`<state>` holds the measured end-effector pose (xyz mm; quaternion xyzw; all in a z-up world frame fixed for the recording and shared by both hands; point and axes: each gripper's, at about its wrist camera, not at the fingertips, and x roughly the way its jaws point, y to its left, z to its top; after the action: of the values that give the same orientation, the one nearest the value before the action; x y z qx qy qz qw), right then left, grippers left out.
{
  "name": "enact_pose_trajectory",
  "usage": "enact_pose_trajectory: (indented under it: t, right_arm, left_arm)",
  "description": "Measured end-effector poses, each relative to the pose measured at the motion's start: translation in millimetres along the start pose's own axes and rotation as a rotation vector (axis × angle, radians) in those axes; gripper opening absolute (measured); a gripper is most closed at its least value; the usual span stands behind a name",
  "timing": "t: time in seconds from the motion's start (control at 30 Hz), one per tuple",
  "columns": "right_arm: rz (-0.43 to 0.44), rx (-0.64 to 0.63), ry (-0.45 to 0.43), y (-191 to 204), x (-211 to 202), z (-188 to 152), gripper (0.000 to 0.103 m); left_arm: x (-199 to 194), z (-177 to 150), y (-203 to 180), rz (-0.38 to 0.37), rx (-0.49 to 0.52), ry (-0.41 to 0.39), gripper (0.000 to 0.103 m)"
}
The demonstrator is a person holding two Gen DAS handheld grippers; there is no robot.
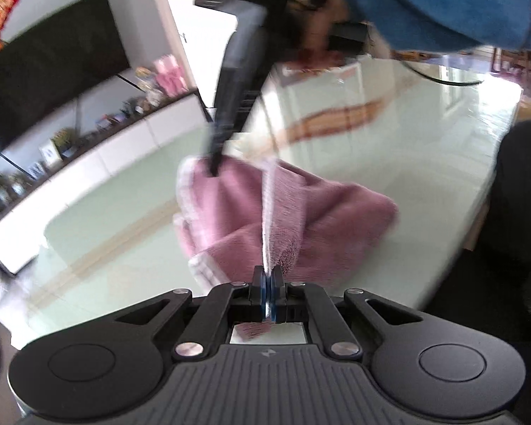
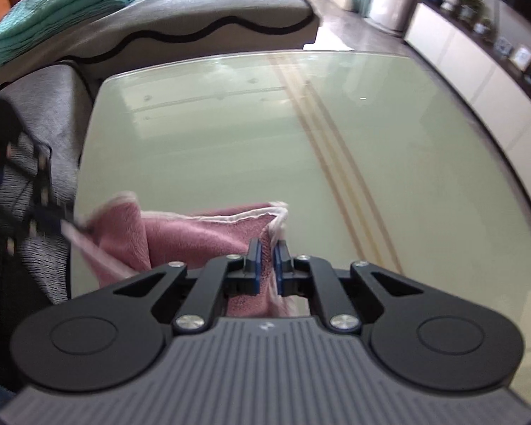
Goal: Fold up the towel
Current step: 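Lift and swing the towel open with both tools, spreading it across the table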
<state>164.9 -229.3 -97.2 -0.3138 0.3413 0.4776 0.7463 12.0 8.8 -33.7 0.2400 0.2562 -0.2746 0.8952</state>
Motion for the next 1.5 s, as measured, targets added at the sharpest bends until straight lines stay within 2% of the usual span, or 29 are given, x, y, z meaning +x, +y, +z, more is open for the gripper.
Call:
enact_pose_trajectory:
  t: [0.07,0.23,0.4,0.57,0.73,0.93,1.17,1.27,1.37,1.5]
  right_arm:
    - [-0.044,0.028,-0.014,-7,-19,-9,0.007]
    - [-0.141,0.107,-0.084,-21,-75,-26,0.007]
    - [-0.284,0.164,-0.158,-28,-138,-44,0.007]
    - [-0.435,0.199,-0.165,-31,-186,-60,0.007]
    - [-0.545,0.248,-0.187,-38,-225,-80,0.007]
    - [-0.659,0.319,-0.166,-56,-250,-103,0.007]
    - [-0.839,0.436,-0.138,-102,-263,-121,0.007]
    - [-0.934,0.485,-0.149,-126,-276,-122,0.007]
    - [-0.991,0.523,-0.202,-141,-292,-124,0.007]
    - [-0.999,0.539,-0.246,-142,-300,-135,0.008]
  left_arm:
    - [-6,11,17,0.067,0.024,-0.019,0.002]
    - [-18,35,40,0.167,0.080,-0.068,0.002]
    - [-27,67,53,0.256,0.138,-0.123,0.003]
    - [-30,109,73,0.357,0.183,-0.155,0.003]
    - [-29,156,107,0.455,0.179,-0.161,0.003]
    - [-11,199,158,0.529,0.131,-0.087,0.003]
    - [19,242,228,0.594,-0.020,-0.017,0.003]
    - [26,260,255,0.645,-0.051,-0.027,0.003]
    - [20,276,274,0.673,-0.092,-0.066,0.003]
    - [7,284,289,0.659,-0.143,-0.118,0.003]
